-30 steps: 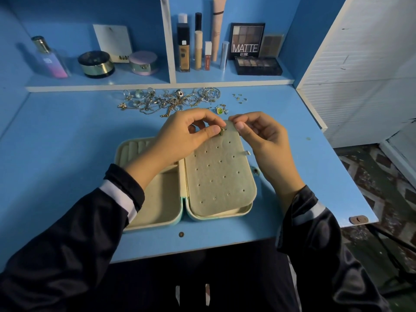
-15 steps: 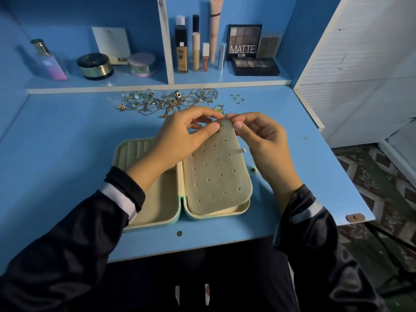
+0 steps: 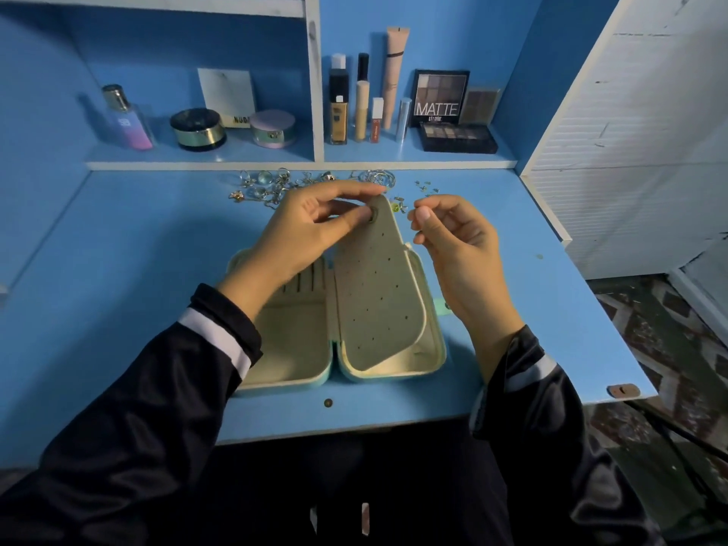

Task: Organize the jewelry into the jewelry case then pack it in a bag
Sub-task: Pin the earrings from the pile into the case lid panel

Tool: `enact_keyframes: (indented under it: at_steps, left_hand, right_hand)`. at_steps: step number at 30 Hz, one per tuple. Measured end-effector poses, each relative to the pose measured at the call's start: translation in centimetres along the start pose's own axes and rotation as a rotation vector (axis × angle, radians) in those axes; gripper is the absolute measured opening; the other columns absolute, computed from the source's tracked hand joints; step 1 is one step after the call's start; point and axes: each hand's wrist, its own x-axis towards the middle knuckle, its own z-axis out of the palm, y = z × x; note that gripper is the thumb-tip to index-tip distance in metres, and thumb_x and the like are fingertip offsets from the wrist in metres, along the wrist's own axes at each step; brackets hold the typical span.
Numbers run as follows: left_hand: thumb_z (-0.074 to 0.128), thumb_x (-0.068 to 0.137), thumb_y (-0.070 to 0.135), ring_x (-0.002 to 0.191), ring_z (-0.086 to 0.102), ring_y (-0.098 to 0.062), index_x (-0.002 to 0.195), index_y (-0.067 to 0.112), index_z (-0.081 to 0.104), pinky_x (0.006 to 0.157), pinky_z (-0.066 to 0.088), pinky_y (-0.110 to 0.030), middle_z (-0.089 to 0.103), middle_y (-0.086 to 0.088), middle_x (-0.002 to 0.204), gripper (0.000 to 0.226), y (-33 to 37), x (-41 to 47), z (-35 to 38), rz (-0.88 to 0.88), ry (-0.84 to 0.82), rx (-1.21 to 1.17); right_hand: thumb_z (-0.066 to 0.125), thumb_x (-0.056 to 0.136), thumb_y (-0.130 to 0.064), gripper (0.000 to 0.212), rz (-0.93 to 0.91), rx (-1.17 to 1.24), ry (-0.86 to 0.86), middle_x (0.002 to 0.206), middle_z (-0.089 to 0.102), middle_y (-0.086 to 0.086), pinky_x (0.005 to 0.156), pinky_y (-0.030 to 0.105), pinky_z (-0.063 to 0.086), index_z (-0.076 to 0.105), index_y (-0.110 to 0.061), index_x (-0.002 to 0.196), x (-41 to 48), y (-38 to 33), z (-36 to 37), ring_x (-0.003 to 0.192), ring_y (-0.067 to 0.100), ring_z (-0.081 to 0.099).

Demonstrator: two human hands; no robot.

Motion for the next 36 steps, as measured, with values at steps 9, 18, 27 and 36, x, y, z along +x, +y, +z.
enact_keyframes:
  at_steps: [9,18,27,36]
  left_hand:
    - [0.063,0.09,-0.001,0.104,0.067,-0.009,0.111,0.023,0.065,0.092,0.054,-0.026,0.072,0.016,0.104,0.032,-0.2,-0.7,-0.9,0.043,0.047,-0.093]
    - [0.066,0.088,0.002,0.107,0.067,-0.015,0.103,0.027,0.072,0.088,0.054,-0.026,0.072,0.007,0.107,0.03,-0.7,-0.9,-1.4,0.028,0.088,-0.225]
    - [0.065,0.089,0.002,0.109,0.067,-0.021,0.102,0.03,0.073,0.089,0.054,-0.03,0.072,0.005,0.108,0.033,-0.8,-1.1,-1.8,0.008,0.103,-0.27]
    - [0.065,0.089,0.0,0.108,0.067,-0.023,0.103,0.028,0.074,0.089,0.055,-0.032,0.072,0.003,0.108,0.032,-0.9,-1.0,-1.8,0.011,0.1,-0.282]
  right_hand:
    - [0.06,0.091,-0.001,0.008,0.046,0.06,-0.114,0.082,0.069,0.002,0.069,0.02,0.047,0.064,-0.006,0.095,0.6,-0.1,2.1,0.076,0.012,0.06]
    - [0.062,0.089,-0.009,0.007,0.028,0.051,-0.176,0.087,0.065,0.008,0.074,0.031,0.048,0.062,-0.007,0.096,0.7,1.0,3.7,0.08,0.02,0.059]
    - [0.059,0.09,-0.003,0.009,0.009,0.11,-0.138,0.09,0.069,0.007,0.071,0.028,0.051,0.065,-0.009,0.093,0.4,1.4,4.8,0.081,0.019,0.063]
    - [0.061,0.091,-0.001,0.008,-0.013,0.069,-0.092,0.087,0.071,0.006,0.071,0.027,0.052,0.067,-0.005,0.094,0.5,1.3,5.0,0.078,0.017,0.065]
